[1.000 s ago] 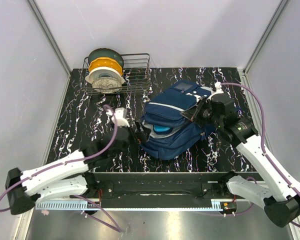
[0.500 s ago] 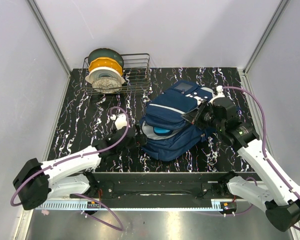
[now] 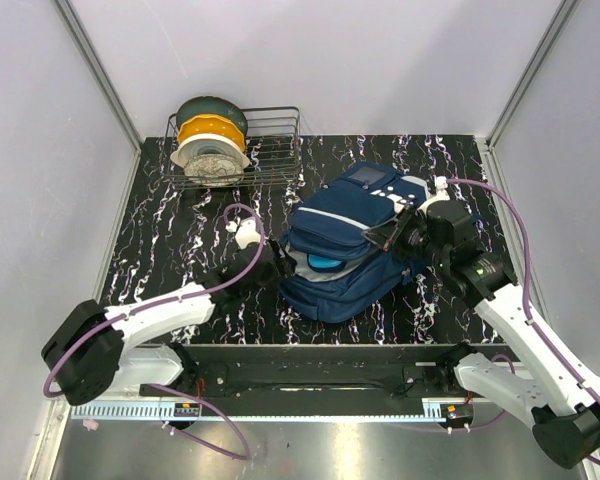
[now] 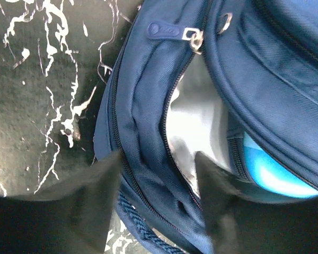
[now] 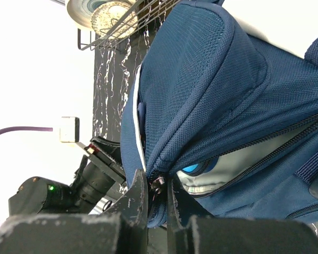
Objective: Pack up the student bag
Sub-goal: Place the stationery in the student bag, then adjust the student bag at the center of the board.
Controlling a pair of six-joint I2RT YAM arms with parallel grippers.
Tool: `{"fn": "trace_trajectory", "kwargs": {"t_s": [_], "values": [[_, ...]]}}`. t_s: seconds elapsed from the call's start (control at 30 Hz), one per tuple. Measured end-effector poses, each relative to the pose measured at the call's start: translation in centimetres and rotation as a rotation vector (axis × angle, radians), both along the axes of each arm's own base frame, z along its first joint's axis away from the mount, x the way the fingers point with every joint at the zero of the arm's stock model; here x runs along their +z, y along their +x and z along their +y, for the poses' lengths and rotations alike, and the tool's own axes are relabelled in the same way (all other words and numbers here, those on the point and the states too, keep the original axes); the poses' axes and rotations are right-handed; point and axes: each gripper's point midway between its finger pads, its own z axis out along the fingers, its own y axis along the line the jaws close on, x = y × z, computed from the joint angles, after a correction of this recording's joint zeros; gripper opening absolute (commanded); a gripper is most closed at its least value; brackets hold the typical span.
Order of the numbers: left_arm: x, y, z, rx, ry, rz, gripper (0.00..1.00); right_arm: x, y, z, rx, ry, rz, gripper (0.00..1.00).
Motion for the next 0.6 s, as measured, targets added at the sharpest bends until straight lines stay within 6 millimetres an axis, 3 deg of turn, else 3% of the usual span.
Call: {"fn": "trace_trajectory", "kwargs": {"t_s": [0.03,0.13,0.27,0.37,0.43,0.6], "values": [[-0.3,0.1,0.0,0.001,0.004,0.009,0.30,0.0,0.0,0.0,-0.001,0.002,0.001,0.13],[-1.4,0.0,0.0,0.000,0.021,0.037,0.00,-0.2,-0.1,0.0,-0.002,0.002,0.003,0.13],[-0.9,0.1,-0.1,-0.004,0.024,0.036,0.00,-0.2,-0.1,0.0,0.002,0.003,0.003,0.13],[1.2,0.3,-0.1,-0.013,0.034,0.017,0.00,-0.4,0.1,0.1,0.003,-0.006,0.005,0.13],[4.0,0.5,0.0,-0.024,0.028,-0.017,0.00,-0.3,0.5,0.2,0.009,-0.019,0.005,0.13],[13.6,0.6,1.2,-0.039,0.006,-0.160,0.00,2.0,1.7,1.2,0.037,-0.010,-0.029,0.13]]}}
